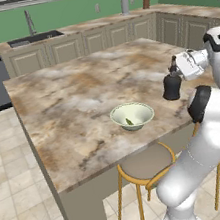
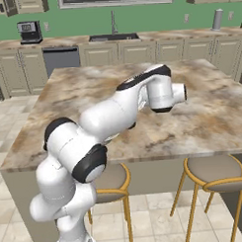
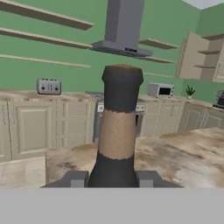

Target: There is a bowl on the dining counter. Grab a lemon wedge from the fridge and place it in the bowl. Then get the liquor bottle and glass cup from the cabinet and place them next to the bowl.

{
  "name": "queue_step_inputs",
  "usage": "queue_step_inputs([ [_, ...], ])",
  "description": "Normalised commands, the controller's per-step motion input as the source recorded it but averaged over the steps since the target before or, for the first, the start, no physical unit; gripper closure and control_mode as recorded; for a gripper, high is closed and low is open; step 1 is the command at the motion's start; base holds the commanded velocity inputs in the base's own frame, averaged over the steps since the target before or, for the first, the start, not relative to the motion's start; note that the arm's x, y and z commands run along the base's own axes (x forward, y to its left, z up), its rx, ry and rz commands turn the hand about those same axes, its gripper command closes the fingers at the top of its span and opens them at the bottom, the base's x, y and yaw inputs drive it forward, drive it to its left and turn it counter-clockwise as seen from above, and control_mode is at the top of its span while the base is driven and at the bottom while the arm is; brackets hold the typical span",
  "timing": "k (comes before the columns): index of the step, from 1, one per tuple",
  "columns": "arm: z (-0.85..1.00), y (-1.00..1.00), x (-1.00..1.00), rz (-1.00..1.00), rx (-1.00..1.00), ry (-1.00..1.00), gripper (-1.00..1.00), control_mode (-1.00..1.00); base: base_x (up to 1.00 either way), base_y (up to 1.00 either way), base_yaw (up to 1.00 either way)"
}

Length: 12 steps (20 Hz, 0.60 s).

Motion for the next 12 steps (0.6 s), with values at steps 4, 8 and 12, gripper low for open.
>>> queue_step_inputs([
  [4,-0.46,-0.15,0.13,0.04,0.0,-0.16,1.0,-1.0,0.0,0.0,0.0],
  [8,-0.42,-0.13,0.1,0.03,0.0,-0.14,1.0,-1.0,0.0,0.0,0.0],
  [12,-0.4,-0.09,0.15,0.02,0.0,-0.1,1.0,-1.0,0.0,0.0,0.0],
])
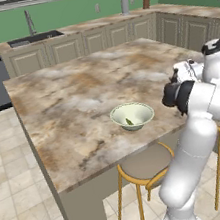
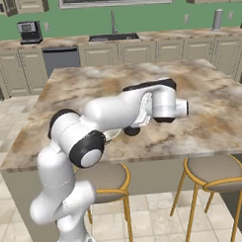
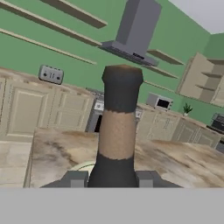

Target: There is a bowl on the dining counter. Grab a lemon wedge from the fridge and place it in the bowl. Then get the liquor bottle and glass cup from the cabinet and place them next to the bowl.

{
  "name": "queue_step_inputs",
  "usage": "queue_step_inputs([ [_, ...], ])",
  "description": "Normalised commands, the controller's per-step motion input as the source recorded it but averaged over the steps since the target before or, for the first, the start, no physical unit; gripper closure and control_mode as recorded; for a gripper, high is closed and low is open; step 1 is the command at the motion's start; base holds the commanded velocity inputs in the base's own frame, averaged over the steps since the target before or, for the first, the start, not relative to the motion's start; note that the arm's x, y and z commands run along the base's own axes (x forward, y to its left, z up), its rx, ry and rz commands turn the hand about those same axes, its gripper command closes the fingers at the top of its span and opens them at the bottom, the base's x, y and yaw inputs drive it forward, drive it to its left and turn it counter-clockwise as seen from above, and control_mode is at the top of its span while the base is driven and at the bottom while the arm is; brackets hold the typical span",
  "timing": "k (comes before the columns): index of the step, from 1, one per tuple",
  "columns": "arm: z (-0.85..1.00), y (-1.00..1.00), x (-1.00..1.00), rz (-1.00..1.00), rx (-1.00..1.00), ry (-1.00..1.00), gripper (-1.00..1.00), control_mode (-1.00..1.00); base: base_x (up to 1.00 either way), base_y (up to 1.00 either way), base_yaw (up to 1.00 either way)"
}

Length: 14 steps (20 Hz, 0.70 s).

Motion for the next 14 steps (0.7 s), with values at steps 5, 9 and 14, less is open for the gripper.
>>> queue_step_inputs([
  [5,-0.34,-0.1,0.22,0.02,0.0,-0.07,1.0,-1.0,0.0,0.0,0.0],
  [9,-0.3,-0.12,0.3,0.02,0.0,0.0,1.0,-1.0,0.0,0.0,0.0],
  [14,-0.3,-0.06,0.31,0.02,0.0,0.0,1.0,-1.0,0.0,0.0,0.0],
])
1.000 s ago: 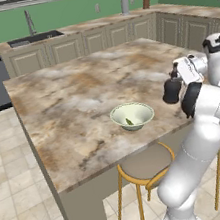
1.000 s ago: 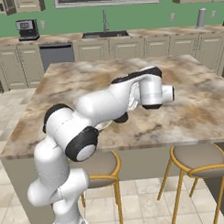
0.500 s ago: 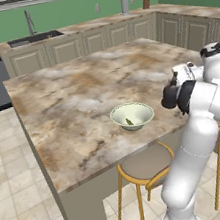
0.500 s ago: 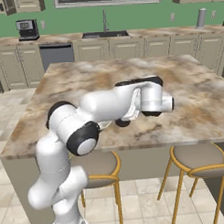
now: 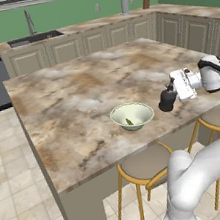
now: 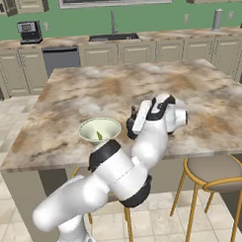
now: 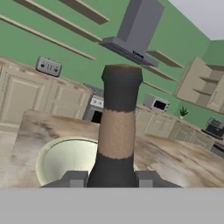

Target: There is a bowl on the dining counter. Grab a lemon wedge from the fridge and place it in the bowl. Then get the liquor bottle and glass cup from the cabinet and place them next to the bowl.

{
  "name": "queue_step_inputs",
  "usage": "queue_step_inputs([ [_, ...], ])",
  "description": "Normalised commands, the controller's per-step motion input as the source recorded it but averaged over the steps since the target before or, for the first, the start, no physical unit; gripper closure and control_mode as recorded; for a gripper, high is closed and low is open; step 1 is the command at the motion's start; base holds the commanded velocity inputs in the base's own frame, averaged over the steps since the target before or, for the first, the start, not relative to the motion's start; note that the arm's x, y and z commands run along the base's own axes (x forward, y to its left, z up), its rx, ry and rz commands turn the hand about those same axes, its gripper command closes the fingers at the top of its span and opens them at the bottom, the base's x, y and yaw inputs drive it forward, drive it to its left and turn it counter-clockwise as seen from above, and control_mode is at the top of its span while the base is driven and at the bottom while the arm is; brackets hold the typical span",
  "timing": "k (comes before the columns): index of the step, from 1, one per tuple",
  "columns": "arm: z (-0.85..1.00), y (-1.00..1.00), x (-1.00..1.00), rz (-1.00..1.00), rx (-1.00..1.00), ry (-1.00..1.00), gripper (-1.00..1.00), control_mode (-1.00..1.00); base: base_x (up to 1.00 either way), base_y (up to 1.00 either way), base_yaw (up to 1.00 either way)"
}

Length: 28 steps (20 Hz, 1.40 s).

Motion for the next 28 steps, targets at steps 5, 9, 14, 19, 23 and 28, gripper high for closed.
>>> queue_step_inputs([
  [5,-0.27,0.0,0.2,0.02,0.0,0.0,1.0,-1.0,0.0,0.0,0.0],
  [9,-0.21,0.0,0.09,0.01,0.0,-0.03,1.0,-1.0,0.0,0.0,0.0],
  [14,-0.15,0.0,0.03,0.0,0.0,-0.04,1.0,-1.0,0.0,0.0,0.0],
  [19,-0.05,0.03,0.0,0.0,0.0,-0.06,1.0,-1.0,0.0,0.0,0.0],
  [23,-0.01,0.04,0.0,0.0,0.0,-0.01,1.0,-1.0,0.0,0.0,0.0],
  [28,-0.05,0.12,0.05,0.0,0.0,0.0,1.0,-1.0,0.0,0.0,0.0],
])
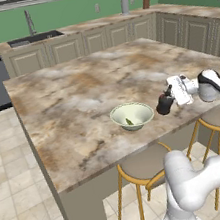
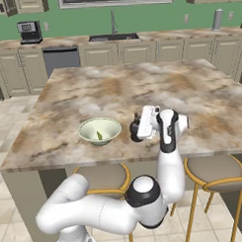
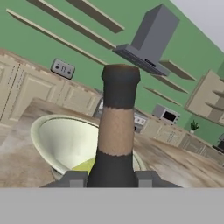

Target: There is a bowl on the dining counter. Grab a lemon wedge from the fridge and place it in the bowl. Then get the liquor bottle and glass cup from the cabinet and place them next to the bowl.

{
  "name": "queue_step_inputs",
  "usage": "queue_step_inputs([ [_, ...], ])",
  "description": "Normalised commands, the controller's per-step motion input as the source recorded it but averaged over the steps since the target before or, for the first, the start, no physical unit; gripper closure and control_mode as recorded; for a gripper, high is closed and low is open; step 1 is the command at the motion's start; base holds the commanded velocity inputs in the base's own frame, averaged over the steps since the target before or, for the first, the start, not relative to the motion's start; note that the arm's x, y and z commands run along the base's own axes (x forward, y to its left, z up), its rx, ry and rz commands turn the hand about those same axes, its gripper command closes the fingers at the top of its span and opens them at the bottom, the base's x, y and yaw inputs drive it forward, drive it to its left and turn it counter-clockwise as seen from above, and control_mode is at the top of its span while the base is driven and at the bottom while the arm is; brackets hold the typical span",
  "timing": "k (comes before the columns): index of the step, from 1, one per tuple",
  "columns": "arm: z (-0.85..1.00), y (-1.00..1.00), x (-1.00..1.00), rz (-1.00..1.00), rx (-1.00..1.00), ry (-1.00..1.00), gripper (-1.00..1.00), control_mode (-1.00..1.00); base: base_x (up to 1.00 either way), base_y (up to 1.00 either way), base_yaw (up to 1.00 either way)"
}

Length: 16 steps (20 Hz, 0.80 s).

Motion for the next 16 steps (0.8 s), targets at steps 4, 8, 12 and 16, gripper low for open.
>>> queue_step_inputs([
  [4,-0.12,0.19,0.14,0.0,0.0,0.0,1.0,-1.0,0.0,0.0,0.0],
  [8,-0.15,0.17,0.19,0.0,0.0,0.01,1.0,-1.0,0.0,0.0,0.0],
  [12,-0.22,0.09,0.26,0.0,0.0,0.02,1.0,-1.0,0.0,0.0,0.0],
  [16,-0.26,0.01,0.29,0.0,0.0,0.03,1.0,-1.0,0.0,0.0,0.0],
])
